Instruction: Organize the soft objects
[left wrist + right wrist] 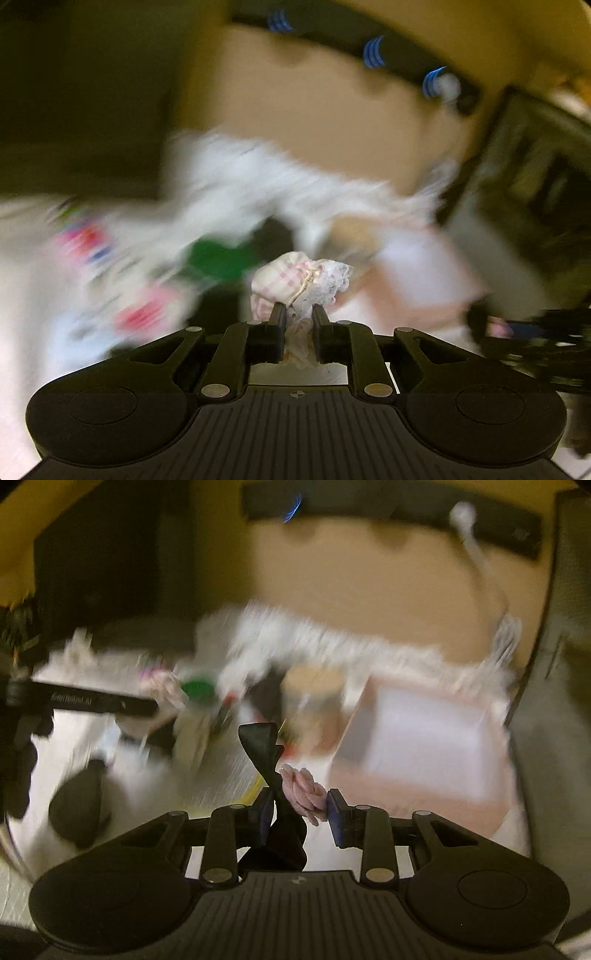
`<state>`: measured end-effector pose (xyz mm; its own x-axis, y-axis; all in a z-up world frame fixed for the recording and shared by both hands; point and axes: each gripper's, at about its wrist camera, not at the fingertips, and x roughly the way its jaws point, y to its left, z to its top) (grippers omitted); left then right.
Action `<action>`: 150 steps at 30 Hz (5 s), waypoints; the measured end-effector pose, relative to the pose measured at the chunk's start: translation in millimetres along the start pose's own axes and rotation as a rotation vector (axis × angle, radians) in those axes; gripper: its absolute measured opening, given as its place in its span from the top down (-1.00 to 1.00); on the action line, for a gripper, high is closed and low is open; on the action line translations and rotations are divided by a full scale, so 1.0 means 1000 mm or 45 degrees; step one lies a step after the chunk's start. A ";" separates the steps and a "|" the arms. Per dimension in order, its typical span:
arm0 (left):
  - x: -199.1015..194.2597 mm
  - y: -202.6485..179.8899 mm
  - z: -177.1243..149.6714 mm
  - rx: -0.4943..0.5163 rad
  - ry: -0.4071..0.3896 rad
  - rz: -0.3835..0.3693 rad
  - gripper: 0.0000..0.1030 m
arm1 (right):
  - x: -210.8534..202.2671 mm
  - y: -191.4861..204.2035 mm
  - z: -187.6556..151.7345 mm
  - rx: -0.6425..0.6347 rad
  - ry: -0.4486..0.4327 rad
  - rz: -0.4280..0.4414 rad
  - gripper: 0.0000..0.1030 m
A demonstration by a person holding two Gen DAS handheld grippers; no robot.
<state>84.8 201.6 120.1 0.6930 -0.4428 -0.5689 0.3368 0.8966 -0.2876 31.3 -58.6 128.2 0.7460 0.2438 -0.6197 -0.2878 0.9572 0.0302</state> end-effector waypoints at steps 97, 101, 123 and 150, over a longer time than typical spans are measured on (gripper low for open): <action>0.054 0.065 -0.077 -0.577 0.115 0.277 0.39 | 0.091 0.002 -0.102 0.134 0.160 -0.189 -1.00; 0.042 0.075 -0.083 -0.644 0.083 0.222 0.47 | 0.090 0.002 -0.100 0.127 0.199 -0.167 -1.00; -0.101 0.120 -0.095 -0.719 -0.128 0.352 0.50 | 0.093 0.107 0.010 -0.390 -0.048 0.141 -0.93; -0.144 0.175 -0.132 -0.837 -0.090 0.363 0.49 | 0.116 0.165 0.015 -0.282 0.121 0.219 -0.40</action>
<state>-40.0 421.1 50.4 0.7441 -0.1705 -0.6460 -0.3013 0.7773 -0.5523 79.0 129.6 72.8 0.6186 0.3738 -0.6911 -0.5366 0.8435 -0.0242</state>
